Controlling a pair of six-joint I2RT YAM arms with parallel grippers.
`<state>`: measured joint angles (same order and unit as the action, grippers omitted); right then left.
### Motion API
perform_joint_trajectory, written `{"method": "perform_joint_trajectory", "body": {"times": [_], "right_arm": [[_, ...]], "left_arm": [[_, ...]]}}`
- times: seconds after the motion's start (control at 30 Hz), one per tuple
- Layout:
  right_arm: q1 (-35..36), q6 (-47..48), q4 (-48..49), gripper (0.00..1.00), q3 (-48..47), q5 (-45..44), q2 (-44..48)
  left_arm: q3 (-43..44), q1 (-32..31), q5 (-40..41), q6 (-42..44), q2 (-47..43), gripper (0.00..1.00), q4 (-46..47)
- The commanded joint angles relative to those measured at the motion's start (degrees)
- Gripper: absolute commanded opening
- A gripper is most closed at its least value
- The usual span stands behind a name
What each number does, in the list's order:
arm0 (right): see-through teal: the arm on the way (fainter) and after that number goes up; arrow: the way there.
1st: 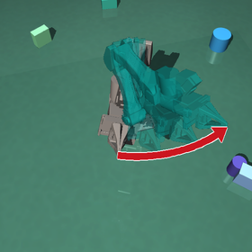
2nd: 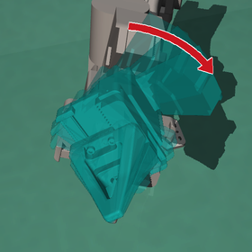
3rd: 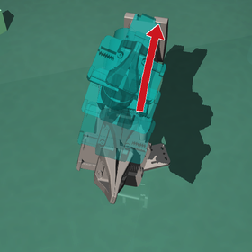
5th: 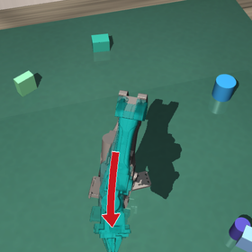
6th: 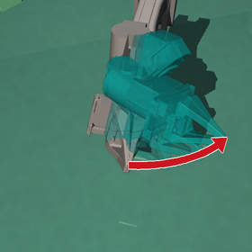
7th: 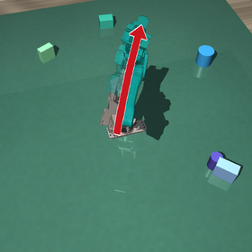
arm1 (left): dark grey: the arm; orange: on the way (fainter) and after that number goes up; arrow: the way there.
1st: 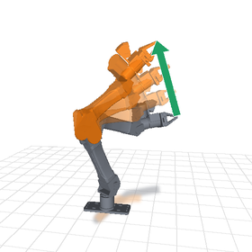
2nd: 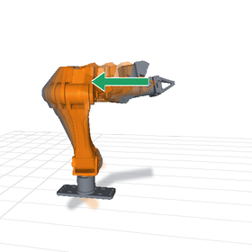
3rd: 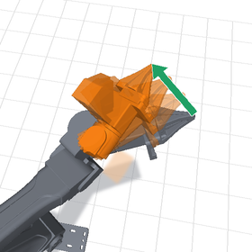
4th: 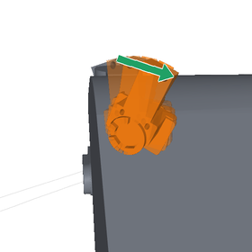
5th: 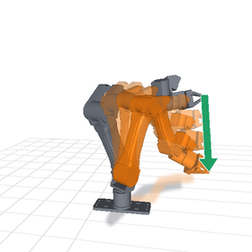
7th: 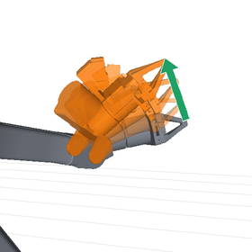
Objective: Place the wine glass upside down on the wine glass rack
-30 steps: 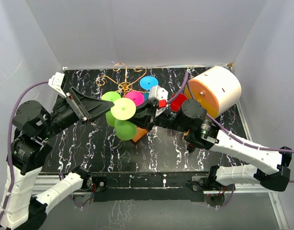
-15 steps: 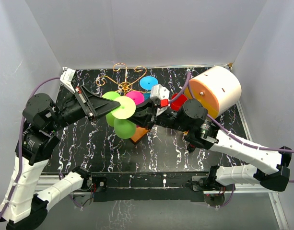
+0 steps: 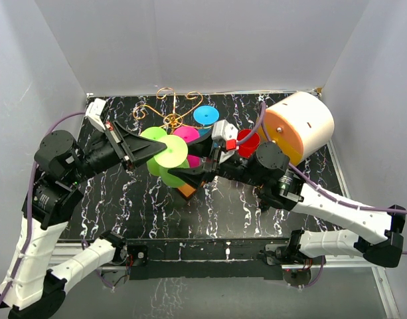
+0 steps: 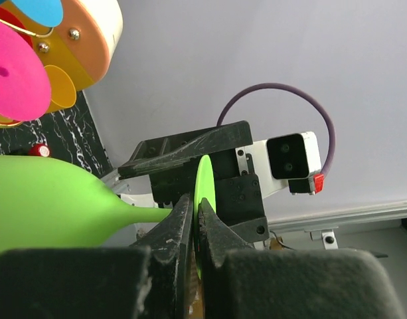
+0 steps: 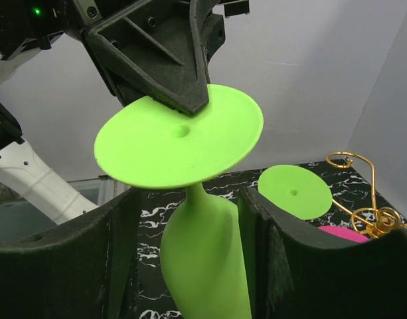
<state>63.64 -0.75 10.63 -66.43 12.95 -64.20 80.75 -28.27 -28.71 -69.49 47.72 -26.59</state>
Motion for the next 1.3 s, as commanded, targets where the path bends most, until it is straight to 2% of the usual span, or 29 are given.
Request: {"method": "perform_joint_trajectory", "body": {"times": [0.0,0.17,0.33,0.77,0.97,1.27], "right_arm": [[0.2,-1.1,5.4,0.59,1.8,-0.9,3.4],[0.2,-0.7,4.6,0.65,3.5,-0.1,5.6],[0.2,-0.7,4.4,0.69,5.0,-2.0,9.1],[0.2,-1.8,7.6,0.72,7.5,-6.5,13.6],[0.2,-2.4,8.0,0.73,7.0,-6.4,13.6],[0.2,-3.6,5.8,0.73,6.1,-6.4,14.4]], "left_arm": [[-0.1,0.0,0.2,-4.0,-0.8,0.00,-1.6],[-0.1,-0.1,8.0,-4.5,-3.3,0.00,-5.0],[0.1,-0.1,20.8,-4.2,-6.1,0.00,-8.7],[1.9,-0.1,44.8,-5.1,-11.6,0.00,-20.3],[1.9,-0.1,52.9,4.9,-9.3,0.00,-17.7],[-2.6,-0.1,56.8,8.4,-2.4,0.00,-6.6]]}}
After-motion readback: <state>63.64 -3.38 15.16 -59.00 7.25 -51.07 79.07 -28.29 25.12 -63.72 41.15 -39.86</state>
